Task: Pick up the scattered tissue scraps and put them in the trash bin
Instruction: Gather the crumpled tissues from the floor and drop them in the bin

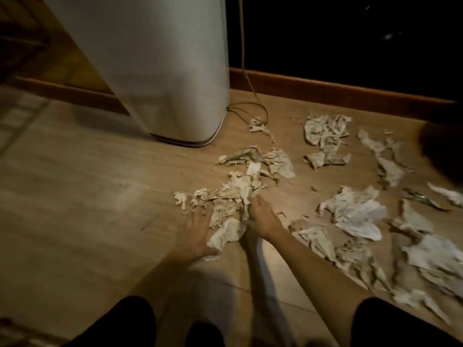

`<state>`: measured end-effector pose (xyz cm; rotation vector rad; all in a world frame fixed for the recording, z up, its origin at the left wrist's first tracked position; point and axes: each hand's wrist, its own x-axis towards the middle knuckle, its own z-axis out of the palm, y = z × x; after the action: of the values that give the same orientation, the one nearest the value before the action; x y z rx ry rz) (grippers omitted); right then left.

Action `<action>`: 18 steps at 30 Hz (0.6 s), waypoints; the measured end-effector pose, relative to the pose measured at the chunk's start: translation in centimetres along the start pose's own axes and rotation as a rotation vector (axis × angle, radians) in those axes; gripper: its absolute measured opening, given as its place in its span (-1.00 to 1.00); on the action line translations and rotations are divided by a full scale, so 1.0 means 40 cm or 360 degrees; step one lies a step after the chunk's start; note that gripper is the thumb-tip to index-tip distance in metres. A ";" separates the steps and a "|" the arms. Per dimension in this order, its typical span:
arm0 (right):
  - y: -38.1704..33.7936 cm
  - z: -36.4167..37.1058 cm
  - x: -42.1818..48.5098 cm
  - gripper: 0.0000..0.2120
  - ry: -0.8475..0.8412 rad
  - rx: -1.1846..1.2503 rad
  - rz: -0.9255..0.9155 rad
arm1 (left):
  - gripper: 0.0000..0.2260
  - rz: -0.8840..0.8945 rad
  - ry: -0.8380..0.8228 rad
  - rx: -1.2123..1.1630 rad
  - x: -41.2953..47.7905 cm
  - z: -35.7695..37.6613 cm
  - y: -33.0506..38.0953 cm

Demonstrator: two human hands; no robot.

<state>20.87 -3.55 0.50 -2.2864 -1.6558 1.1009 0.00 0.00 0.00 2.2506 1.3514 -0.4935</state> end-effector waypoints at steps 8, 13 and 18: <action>0.073 0.087 0.373 -0.46 0.0100 -0.0355 -0.0215 | 0.10 0.0147 0.0132 0.0104 0.277 0.142 -0.056; 0.073 0.170 0.365 -0.68 0.0472 -0.0136 -0.0341 | -0.44 0.0415 0.0402 0.0071 0.277 0.167 -0.042; 0.115 0.190 0.281 -0.76 0.0583 0.0069 -0.0346 | -0.75 0.0572 0.0555 -0.0359 0.237 0.140 -0.025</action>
<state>21.44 1.93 -12.71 -2.0647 -1.6591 0.6211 3.04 4.14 -9.80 2.3831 1.0506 0.1741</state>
